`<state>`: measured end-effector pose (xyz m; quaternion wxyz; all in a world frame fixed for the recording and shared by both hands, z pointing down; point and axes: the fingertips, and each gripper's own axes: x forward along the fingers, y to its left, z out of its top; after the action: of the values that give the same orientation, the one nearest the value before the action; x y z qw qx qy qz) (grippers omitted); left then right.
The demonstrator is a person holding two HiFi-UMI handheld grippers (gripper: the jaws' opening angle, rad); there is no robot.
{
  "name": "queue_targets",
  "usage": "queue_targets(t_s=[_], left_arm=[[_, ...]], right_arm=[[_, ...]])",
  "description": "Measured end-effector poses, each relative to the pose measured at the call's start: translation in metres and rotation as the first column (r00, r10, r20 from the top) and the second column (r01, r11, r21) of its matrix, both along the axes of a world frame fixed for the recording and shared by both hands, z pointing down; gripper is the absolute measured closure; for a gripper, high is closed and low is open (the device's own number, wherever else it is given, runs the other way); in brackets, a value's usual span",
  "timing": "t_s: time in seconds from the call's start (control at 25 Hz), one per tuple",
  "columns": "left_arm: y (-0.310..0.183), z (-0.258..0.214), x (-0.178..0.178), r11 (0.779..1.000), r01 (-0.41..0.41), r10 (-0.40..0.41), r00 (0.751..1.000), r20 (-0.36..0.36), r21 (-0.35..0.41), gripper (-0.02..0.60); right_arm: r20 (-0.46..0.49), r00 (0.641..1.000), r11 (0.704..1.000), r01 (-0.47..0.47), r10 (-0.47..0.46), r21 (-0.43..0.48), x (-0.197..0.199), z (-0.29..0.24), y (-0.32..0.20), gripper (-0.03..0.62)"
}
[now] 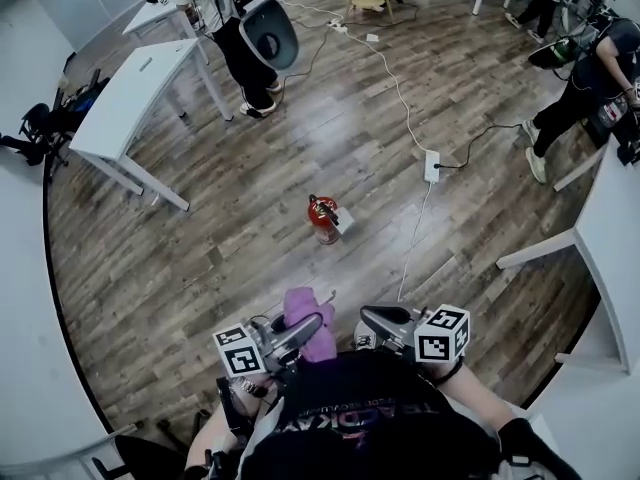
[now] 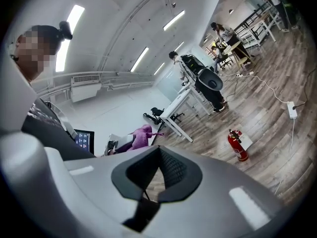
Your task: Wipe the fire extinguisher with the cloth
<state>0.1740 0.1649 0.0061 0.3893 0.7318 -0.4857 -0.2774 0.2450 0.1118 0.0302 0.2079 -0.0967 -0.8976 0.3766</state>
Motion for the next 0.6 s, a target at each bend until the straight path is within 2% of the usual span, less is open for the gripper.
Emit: queue_targets(t_s=[0.2, 0.6], left_arm=[[0.009, 0.001, -0.007, 0.999, 0.038, -0.038, 0.999, 0.000, -0.021, 0.462], [0.024, -0.002, -0.019, 0.999, 0.020, -0.020, 1.000, 0.009, -0.028, 0.462]], right_arm=[[0.012, 1.000, 1.000, 0.025, -0.025, -0.017, -0.005, -0.002, 0.007, 0.589], [0.016, 0.999, 0.999, 0.048, -0.048, -0.018, -0.018, -0.003, 0.029, 0.589]])
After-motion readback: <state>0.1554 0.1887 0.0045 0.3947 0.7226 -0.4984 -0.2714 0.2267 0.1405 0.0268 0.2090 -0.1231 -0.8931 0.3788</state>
